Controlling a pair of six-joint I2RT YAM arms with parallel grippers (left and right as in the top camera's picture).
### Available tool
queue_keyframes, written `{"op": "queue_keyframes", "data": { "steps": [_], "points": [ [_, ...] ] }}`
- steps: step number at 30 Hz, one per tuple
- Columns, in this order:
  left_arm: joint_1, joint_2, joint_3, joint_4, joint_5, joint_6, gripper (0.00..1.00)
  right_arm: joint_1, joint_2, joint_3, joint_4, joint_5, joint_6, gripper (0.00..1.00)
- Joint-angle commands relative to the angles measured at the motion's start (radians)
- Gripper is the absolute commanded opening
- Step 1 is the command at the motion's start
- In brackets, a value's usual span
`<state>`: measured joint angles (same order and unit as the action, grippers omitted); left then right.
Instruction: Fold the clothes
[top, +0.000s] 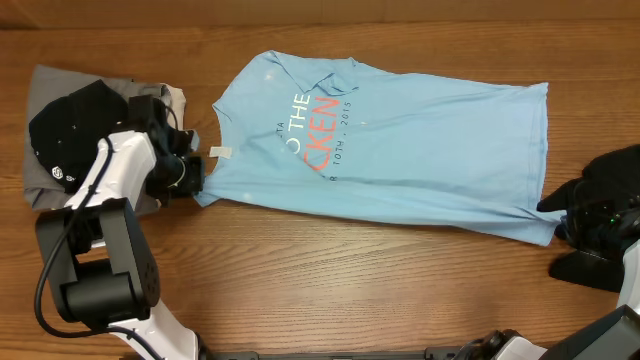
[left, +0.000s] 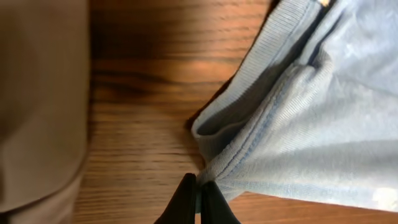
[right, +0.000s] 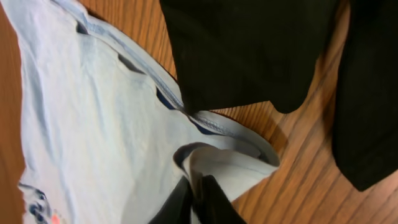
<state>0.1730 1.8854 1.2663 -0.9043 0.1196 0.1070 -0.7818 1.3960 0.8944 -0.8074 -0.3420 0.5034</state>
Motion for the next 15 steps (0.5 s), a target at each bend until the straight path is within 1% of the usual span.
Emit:
{"op": "queue_keyframes", "data": {
  "steps": [1,2,4,5,7,10,11,13,15],
  "points": [
    [0.021,0.005,0.000,0.015,0.014,-0.018,0.04,0.003,0.008,-0.003,-0.013,0.003,-0.010,0.25],
    [0.021,0.005,0.000,0.020,0.015,-0.018,0.04,0.003,0.008,-0.003,-0.031,0.004,-0.012,0.24],
    [0.020,0.005,0.000,0.028,0.014,-0.018,0.04,0.003,0.008,-0.003,-0.054,0.016,-0.031,0.07],
    [0.020,0.005,0.000,0.031,0.014,-0.018,0.04,0.003,0.008,-0.003,-0.064,0.034,-0.032,0.06],
    [0.020,0.005,0.000,0.034,0.011,-0.018,0.04,0.003,0.008,-0.003,-0.078,0.061,-0.032,0.06],
    [0.021,0.005,0.000,0.036,0.010,-0.018,0.04,0.003,0.008,-0.002,-0.097,0.074,-0.032,0.19],
    [0.023,0.005,0.000,0.035,0.008,-0.018,0.04,0.003,0.008,-0.002,-0.105,0.083,-0.032,0.28],
    [0.024,0.005,0.000,0.035,0.008,-0.018,0.04,0.003,0.008,-0.003,-0.126,0.122,-0.032,0.49],
    [0.024,0.005,0.000,0.035,0.006,-0.017,0.04,0.003,0.008,-0.003,-0.133,0.156,-0.032,0.54]
  ]
}}
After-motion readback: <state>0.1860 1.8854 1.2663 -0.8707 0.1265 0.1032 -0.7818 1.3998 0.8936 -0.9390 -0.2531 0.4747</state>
